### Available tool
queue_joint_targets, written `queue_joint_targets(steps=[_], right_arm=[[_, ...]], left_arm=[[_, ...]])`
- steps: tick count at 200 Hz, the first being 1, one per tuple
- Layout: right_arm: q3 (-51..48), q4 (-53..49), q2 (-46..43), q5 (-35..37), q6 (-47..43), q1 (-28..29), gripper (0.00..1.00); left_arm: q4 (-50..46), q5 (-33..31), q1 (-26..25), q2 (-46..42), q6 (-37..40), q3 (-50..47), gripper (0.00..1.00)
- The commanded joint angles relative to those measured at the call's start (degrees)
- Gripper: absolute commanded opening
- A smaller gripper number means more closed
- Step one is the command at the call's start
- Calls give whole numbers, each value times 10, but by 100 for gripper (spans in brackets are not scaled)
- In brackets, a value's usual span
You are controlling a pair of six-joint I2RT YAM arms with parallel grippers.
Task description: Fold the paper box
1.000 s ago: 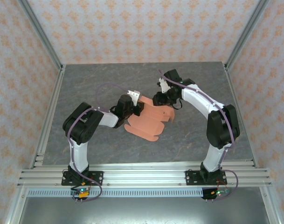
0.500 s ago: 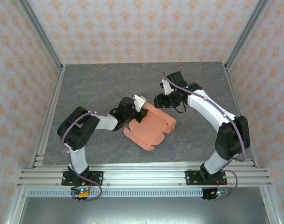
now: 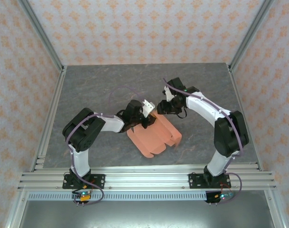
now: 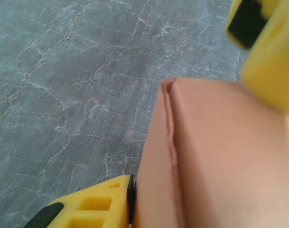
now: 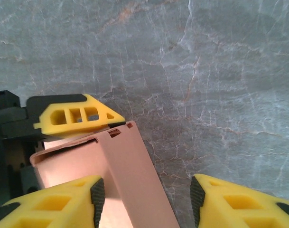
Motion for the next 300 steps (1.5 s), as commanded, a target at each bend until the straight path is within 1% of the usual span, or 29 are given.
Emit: queue_joint_targets(steps=[1, 24, 28, 61, 88, 109, 129, 162, 168, 180, 205, 230, 239, 253, 267, 300], right_arm=[[-24, 20, 8, -9, 6, 2, 50], [-43, 30, 2, -8, 7, 3, 48], [-46, 32, 1, -8, 9, 3, 47], [-67, 52, -7, -17, 23, 7, 45], [-73, 56, -6, -16, 23, 11, 45], [-75, 60, -2, -20, 25, 11, 45], [-75, 67, 2, -30, 30, 14, 45], [-74, 74, 6, -41, 36, 17, 45], [-72, 74, 6, -43, 36, 18, 45], [-71, 74, 8, -43, 35, 18, 45], [-70, 75, 6, -38, 37, 19, 45], [-75, 79, 6, -33, 41, 20, 46], [-78, 82, 8, -35, 42, 21, 46], [-83, 87, 11, -38, 45, 22, 46], [-87, 88, 13, -38, 45, 23, 46], [-87, 83, 2, -26, 31, 23, 48]], left_arm=[[13, -9, -7, 16, 6, 11, 27], [40, -28, -7, 7, -1, -15, 32], [45, -32, -6, -12, -2, -19, 33], [86, -68, -6, -58, -5, -71, 38], [109, -93, -6, -85, -3, -98, 38], [104, -92, -6, -85, 2, -91, 38], [71, -80, -7, -66, 13, -63, 34], [33, -75, -14, -60, 40, -46, 20], [21, -77, -17, -60, 48, -42, 20], [11, -94, -24, -62, 63, -41, 19], [-7, -149, -44, -63, 88, -35, 17], [-9, -206, -61, -59, 103, -33, 9], [-13, -235, -67, -56, 107, -31, 7], [-13, -271, -76, -51, 116, -29, 5], [-15, -287, -84, -48, 122, -26, 5], [-15, -295, -90, -46, 124, -24, 6]])
